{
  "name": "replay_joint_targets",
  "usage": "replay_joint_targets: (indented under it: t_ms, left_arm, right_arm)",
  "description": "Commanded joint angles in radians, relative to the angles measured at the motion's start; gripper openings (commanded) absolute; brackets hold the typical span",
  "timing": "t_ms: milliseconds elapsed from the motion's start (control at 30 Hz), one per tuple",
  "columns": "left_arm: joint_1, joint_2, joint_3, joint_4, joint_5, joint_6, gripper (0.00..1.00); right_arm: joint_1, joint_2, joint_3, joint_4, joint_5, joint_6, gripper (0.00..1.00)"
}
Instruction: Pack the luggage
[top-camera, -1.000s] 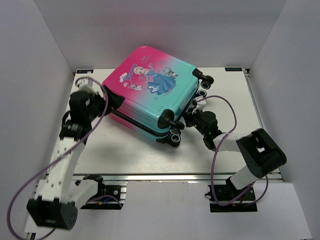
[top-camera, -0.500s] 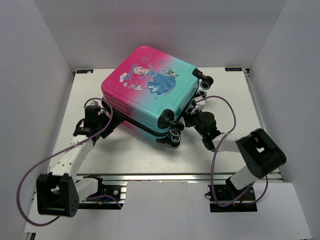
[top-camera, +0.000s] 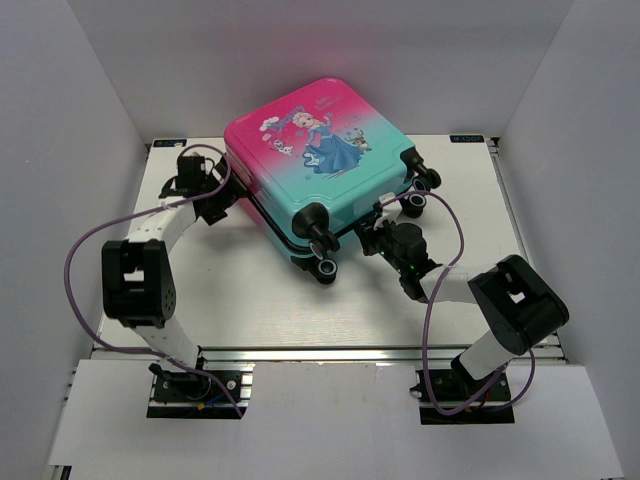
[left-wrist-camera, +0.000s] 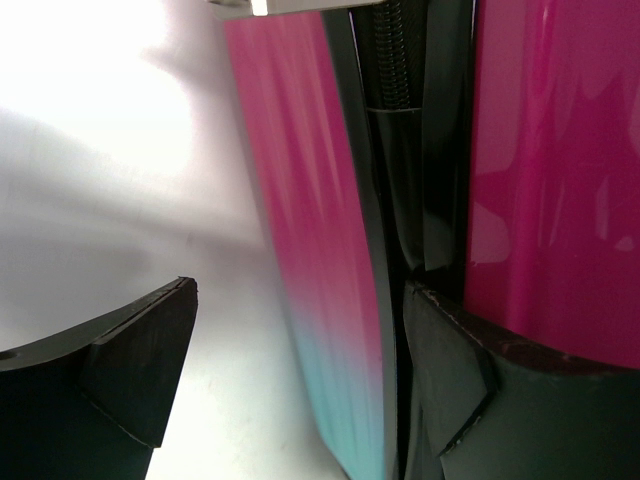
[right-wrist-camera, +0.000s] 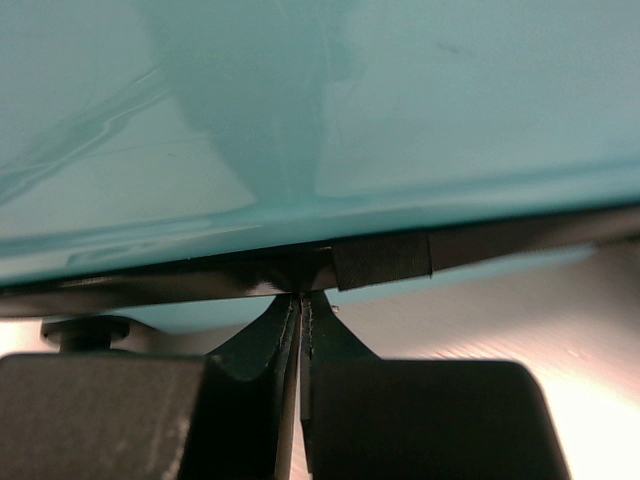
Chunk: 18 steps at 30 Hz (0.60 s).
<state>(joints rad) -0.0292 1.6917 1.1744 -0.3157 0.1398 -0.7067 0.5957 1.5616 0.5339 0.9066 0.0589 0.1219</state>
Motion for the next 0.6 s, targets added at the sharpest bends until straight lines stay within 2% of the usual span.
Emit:
replay_joint_targets:
  t_ms: [0, 100, 233, 267, 333, 367, 500, 567]
  left_arm:
    - [0.003, 0.117, 0.168, 0.058, 0.027, 0.038, 0.93]
    - [-0.006, 0.109, 0.151, 0.038, 0.058, 0.072, 0.92]
    - [-0.017, -0.102, -0.011, -0.020, 0.032, 0.096, 0.95]
    - [-0.026, -0.230, -0.048, -0.031, 0.032, 0.093, 0.96]
    - [-0.035, -0.352, -0.157, -0.048, 0.049, 0.085, 0.98]
    - [-0.035, -0.463, -0.188, -0.046, 0.069, 0.078, 0.98]
    - [-0.124, -0.627, -0.284, -0.057, 0.208, 0.017, 0.98]
    - [-0.165, -0.665, -0.298, -0.053, 0.212, -0.011, 0.98]
  right_arm:
    - [0.019, 0.027, 0.093, 0.118, -0.015, -0.019, 0.00]
    - [0.023, 0.083, 0.164, 0.101, 0.012, -0.019, 0.00]
    - [0.029, 0.110, 0.199, 0.090, 0.035, 0.005, 0.00]
    - [0.029, 0.107, 0.198, 0.092, 0.038, 0.008, 0.00]
    - [0.035, 0.106, 0.190, 0.097, 0.045, 0.019, 0.00]
    - [0.038, 0.106, 0.186, 0.100, 0.045, 0.025, 0.00]
    - [0.052, 0.103, 0.184, 0.101, 0.051, 0.024, 0.00]
    - [0.058, 0.104, 0.184, 0.103, 0.058, 0.025, 0.00]
